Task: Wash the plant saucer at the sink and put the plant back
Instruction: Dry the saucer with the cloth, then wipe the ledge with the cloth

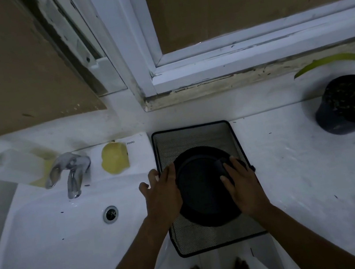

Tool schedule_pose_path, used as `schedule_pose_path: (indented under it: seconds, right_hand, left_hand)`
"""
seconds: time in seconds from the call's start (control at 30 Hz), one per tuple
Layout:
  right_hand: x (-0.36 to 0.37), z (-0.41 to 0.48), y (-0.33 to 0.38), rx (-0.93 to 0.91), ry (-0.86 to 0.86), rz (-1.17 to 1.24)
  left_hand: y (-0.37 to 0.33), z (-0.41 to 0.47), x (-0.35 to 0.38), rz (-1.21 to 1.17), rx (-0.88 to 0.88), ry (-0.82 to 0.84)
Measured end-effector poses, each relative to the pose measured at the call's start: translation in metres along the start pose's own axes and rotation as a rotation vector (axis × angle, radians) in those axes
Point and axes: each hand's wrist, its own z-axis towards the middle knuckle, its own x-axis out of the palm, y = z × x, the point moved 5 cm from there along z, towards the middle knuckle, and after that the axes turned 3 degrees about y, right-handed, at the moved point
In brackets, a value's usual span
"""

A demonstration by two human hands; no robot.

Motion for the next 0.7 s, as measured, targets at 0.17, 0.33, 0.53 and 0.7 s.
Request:
schedule_pose_path:
  seconds: [0.17,0.33,0.53,0.7]
  right_hand:
    - [0.003,0.000,0.002,0.012,0.084,-0.249]
    - [-0.010,0.003,0.007,0.129,0.023,-0.205]
    - [-0.063,-0.025,0.016,0.318,-0.078,0.648]
    - [-0.069,-0.079,0.012,0.457,-0.083,1.147]
  left_hand:
    - [0.000,0.003,0.000,-0.026,-0.035,0.025]
    - [0.000,0.003,-0.002,-0.029,-0.029,0.026]
    - [-0.001,-0.003,-0.014,-0.157,-0.014,0.025]
    - [-0.035,-0.041,-0.034,-0.487,0.085,-0.092]
